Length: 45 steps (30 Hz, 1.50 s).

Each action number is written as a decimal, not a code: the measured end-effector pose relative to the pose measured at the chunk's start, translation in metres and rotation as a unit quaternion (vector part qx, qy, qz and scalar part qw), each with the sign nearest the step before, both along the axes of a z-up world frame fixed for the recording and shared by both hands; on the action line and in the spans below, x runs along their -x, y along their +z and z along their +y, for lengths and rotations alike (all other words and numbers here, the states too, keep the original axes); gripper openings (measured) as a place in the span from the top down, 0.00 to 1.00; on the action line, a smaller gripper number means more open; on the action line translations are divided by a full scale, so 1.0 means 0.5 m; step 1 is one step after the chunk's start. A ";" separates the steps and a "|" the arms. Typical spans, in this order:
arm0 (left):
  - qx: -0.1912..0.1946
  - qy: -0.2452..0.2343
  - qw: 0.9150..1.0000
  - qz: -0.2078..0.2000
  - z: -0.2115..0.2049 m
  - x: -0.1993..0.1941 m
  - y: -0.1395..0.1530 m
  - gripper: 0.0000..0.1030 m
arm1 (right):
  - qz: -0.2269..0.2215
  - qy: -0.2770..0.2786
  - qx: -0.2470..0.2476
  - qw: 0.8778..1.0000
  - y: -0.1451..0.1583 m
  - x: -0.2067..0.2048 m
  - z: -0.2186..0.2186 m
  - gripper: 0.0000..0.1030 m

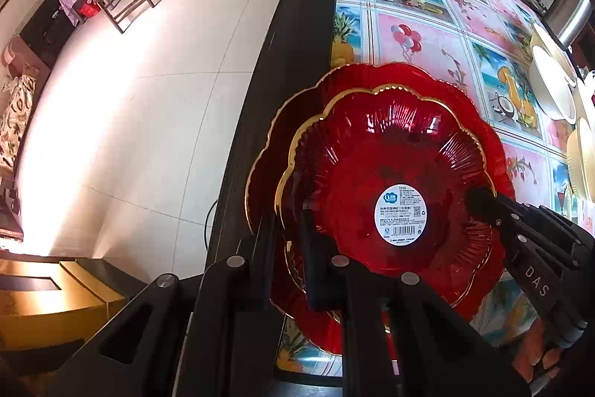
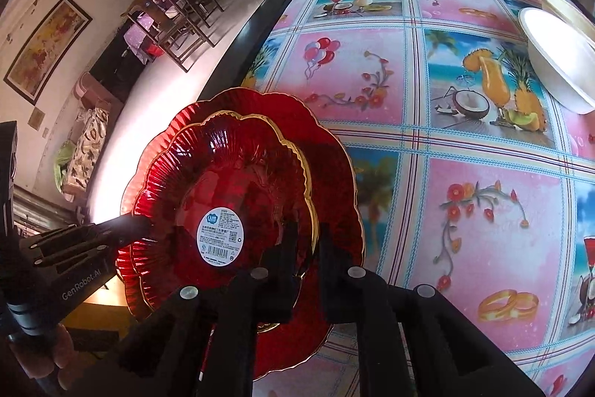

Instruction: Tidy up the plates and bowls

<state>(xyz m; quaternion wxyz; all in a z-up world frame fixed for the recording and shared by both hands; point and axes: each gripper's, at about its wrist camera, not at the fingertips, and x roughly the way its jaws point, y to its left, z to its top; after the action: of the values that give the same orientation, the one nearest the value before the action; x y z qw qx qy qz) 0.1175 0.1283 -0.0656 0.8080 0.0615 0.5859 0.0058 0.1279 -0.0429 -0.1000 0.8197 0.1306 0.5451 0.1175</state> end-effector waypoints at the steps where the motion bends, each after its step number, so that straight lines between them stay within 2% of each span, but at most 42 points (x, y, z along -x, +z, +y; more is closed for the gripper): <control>1: -0.007 -0.001 1.000 -0.008 -0.003 0.000 0.006 0.89 | 0.000 0.004 0.004 1.000 0.000 0.001 0.003 0.86; 4: -0.044 -0.003 0.999 -0.029 -0.009 0.004 0.018 0.89 | -0.004 0.012 0.024 1.000 0.001 0.005 0.015 0.86; 5: -0.046 -0.002 0.998 -0.032 -0.008 0.004 0.020 0.89 | -0.011 0.015 0.033 0.999 0.003 0.007 0.018 0.86; 8: -0.030 0.000 0.999 -0.044 -0.005 0.013 0.034 0.89 | -0.024 0.019 0.052 0.998 0.010 0.014 0.024 0.81; 14: 0.012 -0.016 0.994 -0.109 -0.051 0.075 0.084 0.89 | -0.058 0.021 0.033 0.998 0.046 0.037 -0.002 0.66; 18: 0.073 -0.043 0.986 -0.144 -0.114 0.137 0.103 0.87 | -0.105 0.016 0.007 0.994 0.080 0.067 -0.044 0.61; 22: 0.127 -0.076 0.977 -0.151 -0.196 0.188 0.092 0.70 | -0.138 -0.005 -0.007 0.990 0.091 0.102 -0.114 0.60; 28: 0.176 -0.110 0.970 -0.124 -0.307 0.229 0.045 0.70 | -0.155 -0.047 -0.035 0.986 0.101 0.149 -0.246 0.59; 35: 0.174 -0.126 0.973 -0.087 -0.375 0.243 -0.016 0.70 | -0.181 -0.112 -0.076 0.974 0.116 0.210 -0.422 0.54; 40: 0.182 -0.126 0.971 -0.085 -0.397 0.210 0.010 0.70 | -0.179 -0.133 -0.082 0.971 0.128 0.219 -0.506 0.53; 45: 0.209 -0.112 0.967 -0.092 -0.423 0.108 0.075 0.70 | -0.166 -0.127 -0.114 0.971 0.152 0.158 -0.566 0.53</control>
<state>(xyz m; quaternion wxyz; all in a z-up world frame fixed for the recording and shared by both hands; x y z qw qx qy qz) 0.0638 -0.0834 -0.0283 0.8488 -0.0443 0.4870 -0.2011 0.0488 -0.3258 -0.0241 0.8868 0.2699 0.3633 0.0937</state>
